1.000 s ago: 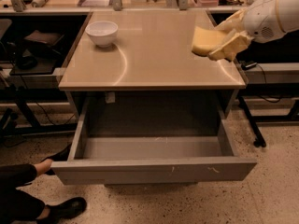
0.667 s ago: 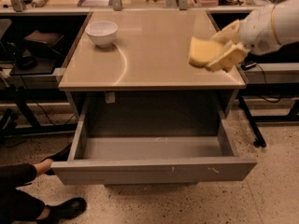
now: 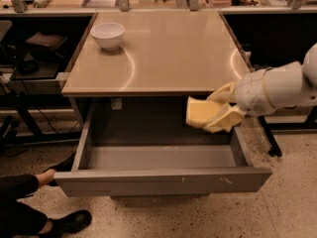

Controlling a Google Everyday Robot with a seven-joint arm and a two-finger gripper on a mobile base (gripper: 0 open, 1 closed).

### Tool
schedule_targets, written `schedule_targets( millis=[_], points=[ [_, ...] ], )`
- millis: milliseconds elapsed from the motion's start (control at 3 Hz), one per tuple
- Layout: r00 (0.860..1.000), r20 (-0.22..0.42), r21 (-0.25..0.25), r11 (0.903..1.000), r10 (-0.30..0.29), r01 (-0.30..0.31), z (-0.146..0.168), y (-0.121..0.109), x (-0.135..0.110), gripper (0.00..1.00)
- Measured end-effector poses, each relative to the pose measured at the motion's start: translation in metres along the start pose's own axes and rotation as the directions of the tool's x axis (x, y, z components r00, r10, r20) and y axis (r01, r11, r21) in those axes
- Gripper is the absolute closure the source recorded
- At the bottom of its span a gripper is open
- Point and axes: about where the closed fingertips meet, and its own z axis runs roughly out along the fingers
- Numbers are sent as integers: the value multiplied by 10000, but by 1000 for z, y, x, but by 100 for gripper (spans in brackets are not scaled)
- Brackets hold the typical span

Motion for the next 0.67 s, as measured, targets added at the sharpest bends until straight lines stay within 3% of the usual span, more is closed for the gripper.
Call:
schedule_targets(
  millis=[333, 667],
  points=[
    [9997, -210, -557, 9983, 134, -146, 18, 25, 13, 100],
    [9995, -175, -813, 9963, 262, -275, 37, 23, 20, 100]
  ],
)
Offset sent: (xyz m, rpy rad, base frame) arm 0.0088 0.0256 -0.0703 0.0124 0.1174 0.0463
